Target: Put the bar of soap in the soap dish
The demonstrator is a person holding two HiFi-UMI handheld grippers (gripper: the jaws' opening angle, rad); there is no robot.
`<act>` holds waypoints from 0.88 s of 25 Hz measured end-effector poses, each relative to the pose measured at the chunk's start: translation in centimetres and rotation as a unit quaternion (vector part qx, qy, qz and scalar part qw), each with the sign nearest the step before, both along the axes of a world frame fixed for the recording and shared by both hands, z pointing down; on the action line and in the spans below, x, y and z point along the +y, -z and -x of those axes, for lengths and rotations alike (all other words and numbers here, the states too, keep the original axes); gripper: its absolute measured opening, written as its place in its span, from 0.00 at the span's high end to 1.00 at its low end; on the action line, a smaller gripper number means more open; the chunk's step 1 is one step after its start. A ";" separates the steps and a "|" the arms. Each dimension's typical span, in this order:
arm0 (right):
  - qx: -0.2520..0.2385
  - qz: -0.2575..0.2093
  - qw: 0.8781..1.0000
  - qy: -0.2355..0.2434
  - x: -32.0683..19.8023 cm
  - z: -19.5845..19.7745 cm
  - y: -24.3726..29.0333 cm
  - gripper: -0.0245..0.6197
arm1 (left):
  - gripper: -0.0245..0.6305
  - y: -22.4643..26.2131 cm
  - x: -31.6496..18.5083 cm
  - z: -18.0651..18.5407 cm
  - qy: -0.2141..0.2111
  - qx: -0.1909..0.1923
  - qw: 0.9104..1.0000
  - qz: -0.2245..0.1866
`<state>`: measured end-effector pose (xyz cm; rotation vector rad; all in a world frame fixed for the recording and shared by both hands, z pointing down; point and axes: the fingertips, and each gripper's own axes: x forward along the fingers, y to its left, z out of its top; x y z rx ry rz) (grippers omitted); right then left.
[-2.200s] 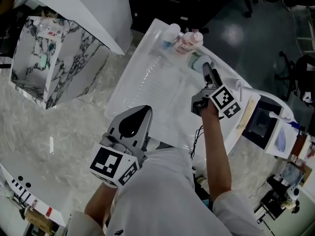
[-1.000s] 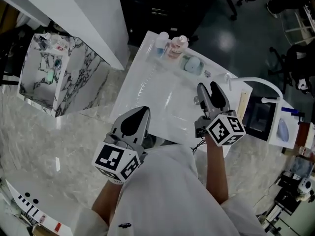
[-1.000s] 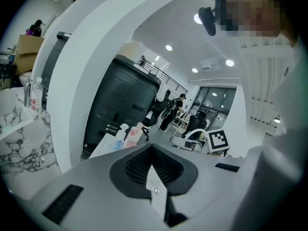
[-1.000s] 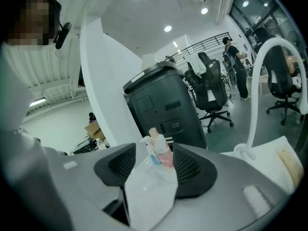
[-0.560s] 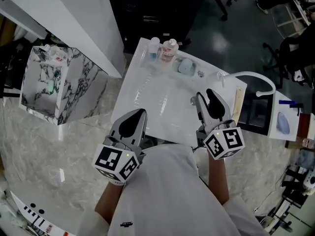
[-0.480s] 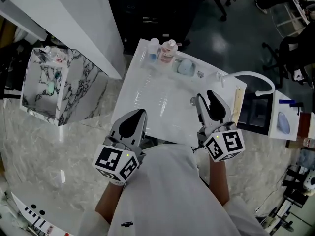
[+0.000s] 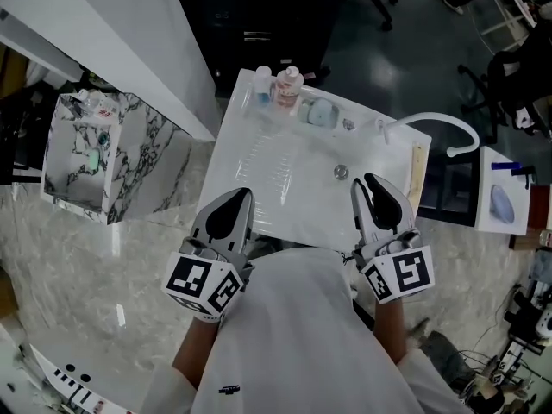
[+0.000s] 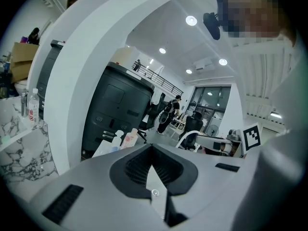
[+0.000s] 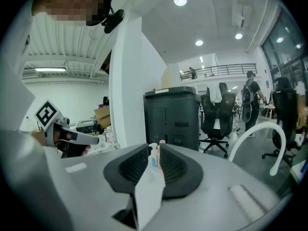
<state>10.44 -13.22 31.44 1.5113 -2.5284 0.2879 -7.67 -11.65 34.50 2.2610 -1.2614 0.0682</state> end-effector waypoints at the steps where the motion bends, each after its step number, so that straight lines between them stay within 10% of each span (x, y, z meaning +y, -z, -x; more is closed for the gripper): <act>1: 0.002 -0.001 1.000 0.001 0.3 0.0 0.0 0.83 | 0.95 0.1 0.0 -0.1 -0.002 0.000 1.000 -0.001; 22: -0.003 -0.007 1.000 -0.018 3.3 -1.2 0.4 0.93 | 0.95 1.7 1.2 -1.8 -0.017 -0.023 0.999 -0.025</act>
